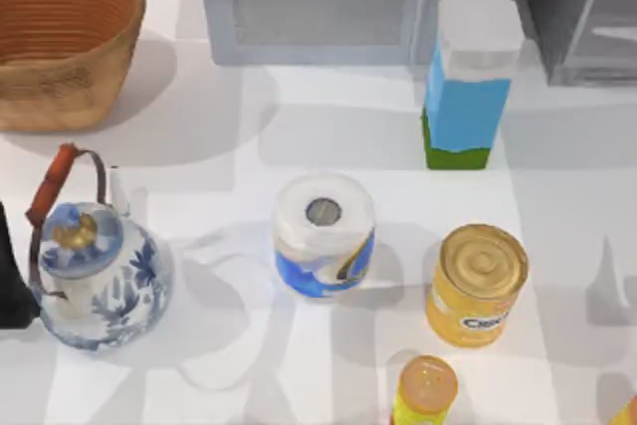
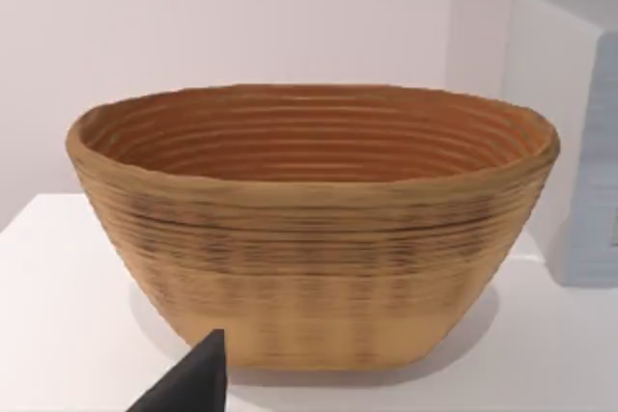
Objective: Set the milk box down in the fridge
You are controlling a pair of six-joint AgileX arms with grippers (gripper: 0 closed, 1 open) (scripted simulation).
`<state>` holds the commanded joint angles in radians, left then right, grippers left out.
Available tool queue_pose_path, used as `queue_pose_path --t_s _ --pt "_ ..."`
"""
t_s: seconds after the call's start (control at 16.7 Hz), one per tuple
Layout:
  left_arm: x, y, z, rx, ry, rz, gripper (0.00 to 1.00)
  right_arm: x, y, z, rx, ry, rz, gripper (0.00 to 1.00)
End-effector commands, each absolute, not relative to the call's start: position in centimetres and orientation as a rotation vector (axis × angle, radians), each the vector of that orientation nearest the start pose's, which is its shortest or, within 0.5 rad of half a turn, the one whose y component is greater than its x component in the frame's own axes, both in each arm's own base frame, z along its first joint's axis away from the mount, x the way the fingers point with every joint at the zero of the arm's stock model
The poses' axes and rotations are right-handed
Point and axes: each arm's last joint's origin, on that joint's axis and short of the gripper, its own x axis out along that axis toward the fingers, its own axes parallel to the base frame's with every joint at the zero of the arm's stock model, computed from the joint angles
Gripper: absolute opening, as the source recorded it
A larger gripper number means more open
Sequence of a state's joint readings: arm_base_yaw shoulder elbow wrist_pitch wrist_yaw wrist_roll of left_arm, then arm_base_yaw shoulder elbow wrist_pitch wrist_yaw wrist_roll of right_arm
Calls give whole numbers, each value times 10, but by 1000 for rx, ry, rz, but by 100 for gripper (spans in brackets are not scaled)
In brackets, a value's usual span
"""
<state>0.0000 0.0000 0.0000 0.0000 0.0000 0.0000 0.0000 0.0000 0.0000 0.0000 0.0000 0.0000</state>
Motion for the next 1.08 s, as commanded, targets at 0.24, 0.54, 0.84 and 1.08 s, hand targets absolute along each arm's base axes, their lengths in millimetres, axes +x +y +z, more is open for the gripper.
queue_pose_path --t_s 0.24,0.54,0.84,1.08 --pt "106 -1 160 0 0 0 100 107 0 164 4 -4 11 100" --pt "106 -1 160 0 0 0 100 122 12 192 28 2 62 100" --pt "106 -1 160 0 0 0 100 171 39 219 52 56 89 100" --pt "106 -1 160 0 0 0 100 231 78 217 56 103 75 100"
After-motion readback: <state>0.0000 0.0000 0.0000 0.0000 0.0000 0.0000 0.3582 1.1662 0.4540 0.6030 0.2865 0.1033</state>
